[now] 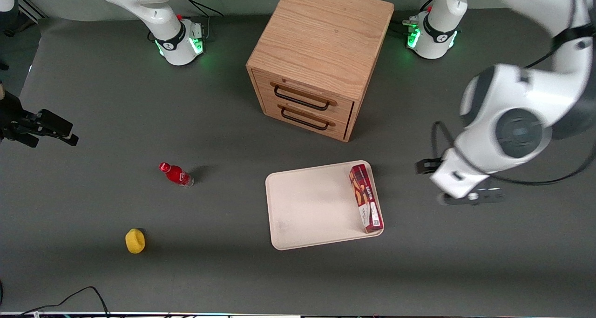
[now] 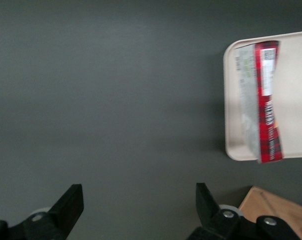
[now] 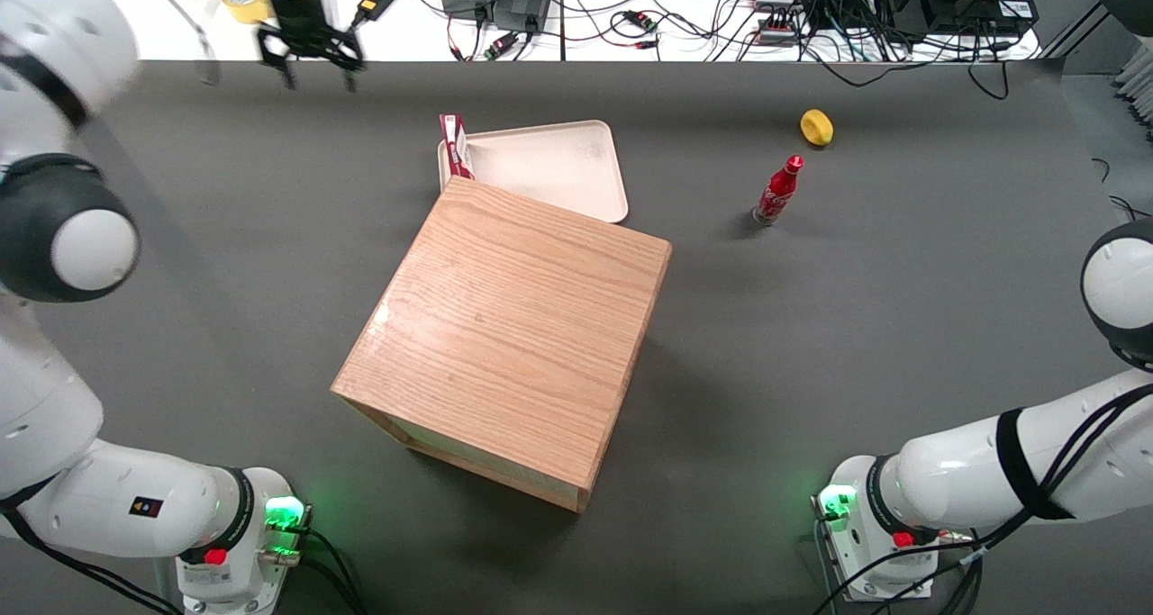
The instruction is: Place red cookie box on tray
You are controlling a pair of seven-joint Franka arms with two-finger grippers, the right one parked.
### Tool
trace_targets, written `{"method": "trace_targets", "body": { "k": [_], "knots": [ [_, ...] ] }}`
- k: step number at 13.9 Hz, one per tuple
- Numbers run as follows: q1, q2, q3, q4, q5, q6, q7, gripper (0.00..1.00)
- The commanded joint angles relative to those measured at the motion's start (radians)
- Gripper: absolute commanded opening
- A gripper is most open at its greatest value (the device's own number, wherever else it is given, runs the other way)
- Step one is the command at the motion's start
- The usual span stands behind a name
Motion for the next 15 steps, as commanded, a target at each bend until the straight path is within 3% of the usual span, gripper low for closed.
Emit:
{"method": "trace_targets", "body": {
  "k": [1, 6, 11, 15],
  "knots": [
    [0.086, -0.130, -0.005, -0.106, -0.010, -0.018, 0.079, 1.00],
    [0.210, -0.287, -0.005, -0.176, -0.016, -0.039, 0.214, 1.00],
    [0.224, -0.296, 0.001, -0.151, -0.045, -0.027, 0.203, 1.00],
    [0.246, -0.361, -0.004, -0.211, -0.045, 0.011, 0.215, 1.00]
  ]
}}
